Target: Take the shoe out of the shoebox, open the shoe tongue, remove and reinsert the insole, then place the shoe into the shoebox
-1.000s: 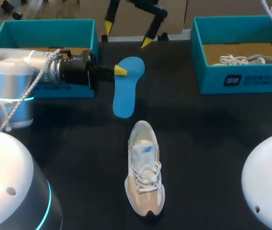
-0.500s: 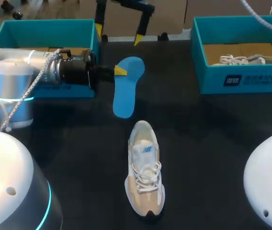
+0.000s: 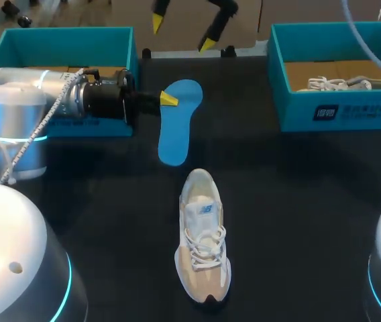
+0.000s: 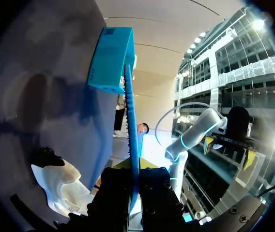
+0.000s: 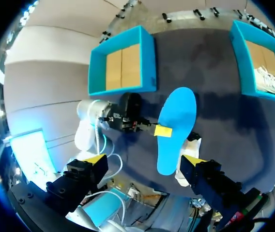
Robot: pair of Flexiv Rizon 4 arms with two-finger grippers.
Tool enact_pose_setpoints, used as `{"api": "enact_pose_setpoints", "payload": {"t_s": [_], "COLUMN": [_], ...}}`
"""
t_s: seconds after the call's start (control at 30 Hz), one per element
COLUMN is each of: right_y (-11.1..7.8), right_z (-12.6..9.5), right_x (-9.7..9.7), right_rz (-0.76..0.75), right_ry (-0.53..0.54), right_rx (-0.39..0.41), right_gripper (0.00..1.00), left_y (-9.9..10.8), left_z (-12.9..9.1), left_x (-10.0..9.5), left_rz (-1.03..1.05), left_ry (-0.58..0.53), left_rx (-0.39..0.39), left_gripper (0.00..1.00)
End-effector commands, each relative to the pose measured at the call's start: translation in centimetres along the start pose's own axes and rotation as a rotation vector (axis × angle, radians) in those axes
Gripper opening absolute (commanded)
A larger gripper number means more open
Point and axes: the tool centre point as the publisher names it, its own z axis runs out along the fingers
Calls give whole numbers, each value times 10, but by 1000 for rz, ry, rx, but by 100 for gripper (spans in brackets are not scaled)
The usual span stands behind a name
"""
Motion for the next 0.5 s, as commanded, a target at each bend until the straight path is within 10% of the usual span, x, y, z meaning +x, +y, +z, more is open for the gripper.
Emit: {"api": "enact_pose_setpoints", "payload": {"t_s": [0.03, 0.5], "right_y": [-11, -8], "right_z": [-5, -6], "right_x": [-17, -57], "right_rz": [-5, -91], "right_ry": [283, 605], "right_rx": [-42, -99], "right_gripper": [100, 100], "left_y": [2, 2], "left_z": [0, 0], "left_x": [0, 0], "left_rz": [0, 0], "left_ry": [-2, -2], "left_rx": [4, 4], "left_gripper": [0, 0]}}
